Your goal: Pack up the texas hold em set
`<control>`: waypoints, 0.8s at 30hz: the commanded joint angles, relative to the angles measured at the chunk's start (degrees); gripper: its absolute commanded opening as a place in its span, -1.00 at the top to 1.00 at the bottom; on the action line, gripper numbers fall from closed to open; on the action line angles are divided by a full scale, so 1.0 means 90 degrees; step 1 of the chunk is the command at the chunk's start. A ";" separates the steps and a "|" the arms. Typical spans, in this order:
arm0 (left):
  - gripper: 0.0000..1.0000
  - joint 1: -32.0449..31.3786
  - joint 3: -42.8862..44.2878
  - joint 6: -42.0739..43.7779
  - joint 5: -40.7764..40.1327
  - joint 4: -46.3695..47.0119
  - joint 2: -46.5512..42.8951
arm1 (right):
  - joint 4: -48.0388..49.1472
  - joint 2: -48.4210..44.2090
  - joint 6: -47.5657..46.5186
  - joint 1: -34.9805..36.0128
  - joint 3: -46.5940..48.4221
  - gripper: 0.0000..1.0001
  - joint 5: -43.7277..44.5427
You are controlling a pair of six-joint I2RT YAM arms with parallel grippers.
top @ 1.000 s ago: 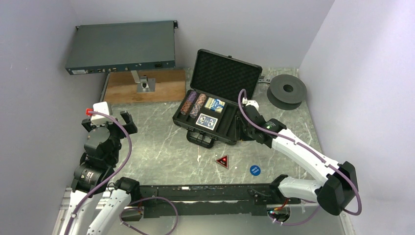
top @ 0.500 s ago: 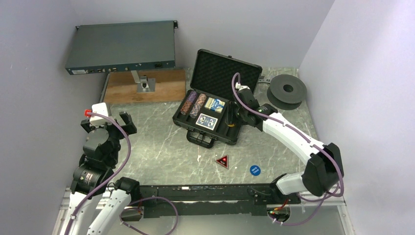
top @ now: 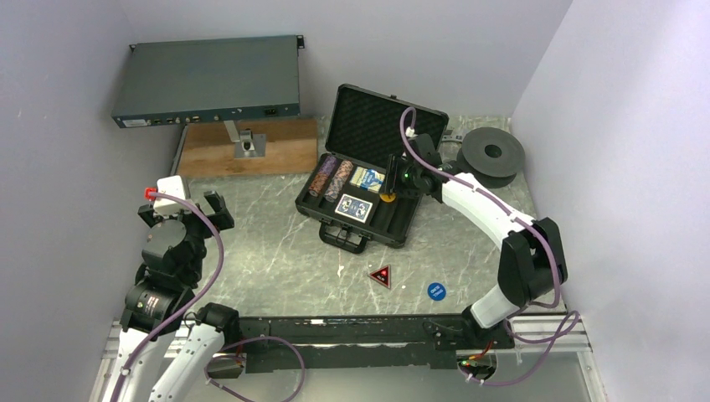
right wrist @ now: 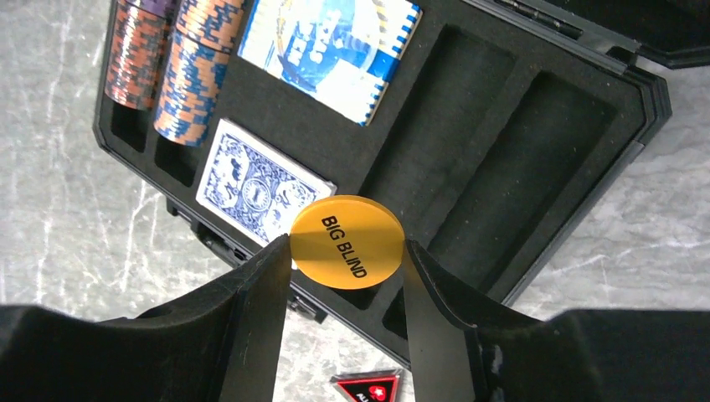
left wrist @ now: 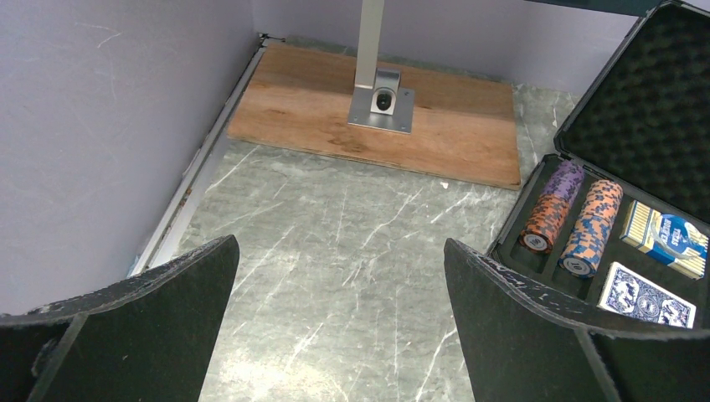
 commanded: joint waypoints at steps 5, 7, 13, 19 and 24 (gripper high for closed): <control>-0.99 0.0029 0.0017 0.0072 0.0027 0.0246 -0.0066 | 0.0490 0.0388 0.0344 -0.0348 0.0464 1.00 -0.0502; -0.99 0.0028 0.0017 0.0074 0.0038 0.0259 -0.0053 | 0.0497 0.0536 0.0451 -0.0399 0.0534 1.00 -0.0541; -0.99 0.0028 0.0003 0.0087 -0.0001 0.0259 -0.0064 | 0.0502 0.0932 0.0765 -0.0569 0.0647 1.00 -0.0659; -0.99 0.0028 0.0003 0.0095 0.0018 0.0271 -0.0024 | 0.0668 0.1096 0.1021 -0.0761 0.0517 1.00 -0.0759; -0.99 0.0028 -0.0001 0.0094 0.0014 0.0273 -0.0001 | 0.0808 0.1244 0.1139 -0.0879 0.0452 0.99 -0.0889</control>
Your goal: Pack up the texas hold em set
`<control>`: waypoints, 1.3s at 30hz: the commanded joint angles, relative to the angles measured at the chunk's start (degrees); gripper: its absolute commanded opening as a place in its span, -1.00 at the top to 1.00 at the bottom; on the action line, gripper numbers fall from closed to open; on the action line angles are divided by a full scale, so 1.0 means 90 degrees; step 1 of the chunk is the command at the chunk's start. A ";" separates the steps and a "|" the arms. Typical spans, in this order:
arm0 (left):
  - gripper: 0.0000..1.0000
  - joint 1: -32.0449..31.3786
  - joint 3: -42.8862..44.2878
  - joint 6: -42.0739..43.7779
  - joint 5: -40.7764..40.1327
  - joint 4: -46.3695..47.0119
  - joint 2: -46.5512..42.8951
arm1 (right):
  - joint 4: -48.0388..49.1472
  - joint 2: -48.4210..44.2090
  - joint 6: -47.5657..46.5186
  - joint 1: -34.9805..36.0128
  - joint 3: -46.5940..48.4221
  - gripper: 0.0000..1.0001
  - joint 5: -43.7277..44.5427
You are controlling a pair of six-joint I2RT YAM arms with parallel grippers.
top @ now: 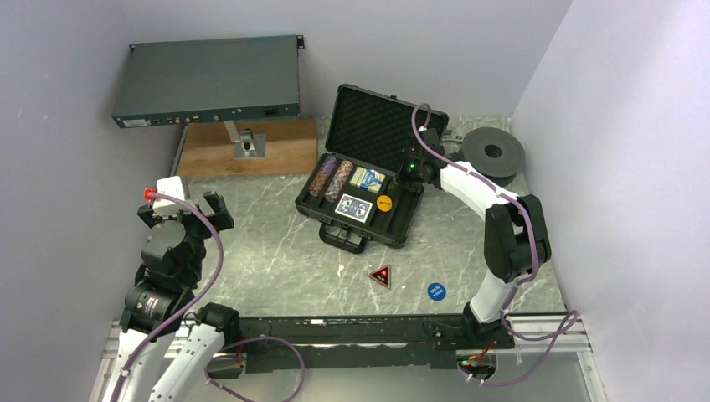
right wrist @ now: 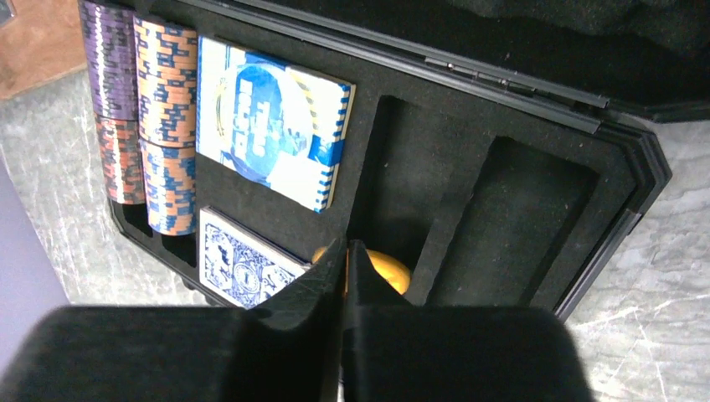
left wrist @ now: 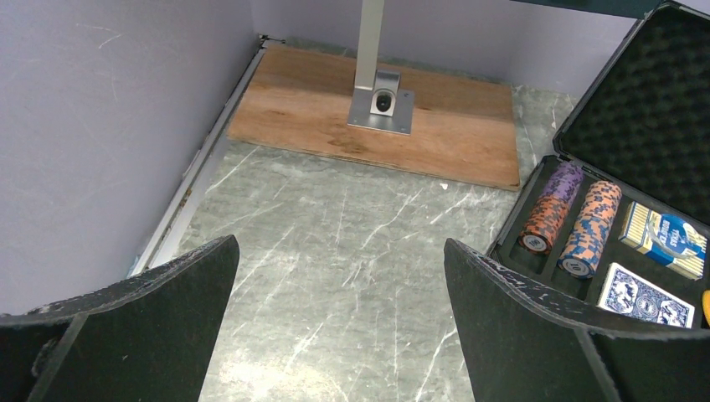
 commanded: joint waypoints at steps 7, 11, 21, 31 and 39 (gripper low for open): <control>-0.99 0.0028 0.0000 0.0088 0.0008 0.0271 0.0063 | 0.0231 0.0026 0.0054 -0.0175 0.0078 0.99 -0.0008; -0.99 0.0030 0.0010 0.0090 0.0019 0.0262 0.0084 | 0.0144 -0.0133 -0.0170 -0.0175 0.0071 0.96 0.0086; -0.99 0.0035 0.0004 0.0096 0.0041 0.0280 0.0123 | 0.0276 -0.0909 -0.0630 -0.0175 -0.0493 0.26 -0.0015; -0.99 0.0038 0.0080 0.0562 0.2511 0.0403 0.0617 | -0.0612 -0.2166 -0.0920 -0.0176 -0.1041 -0.54 0.1136; -0.99 -0.0062 0.0059 0.0739 0.5886 0.0804 0.1548 | -0.1330 -0.2621 -0.0622 -0.0243 -0.0170 -0.75 0.1792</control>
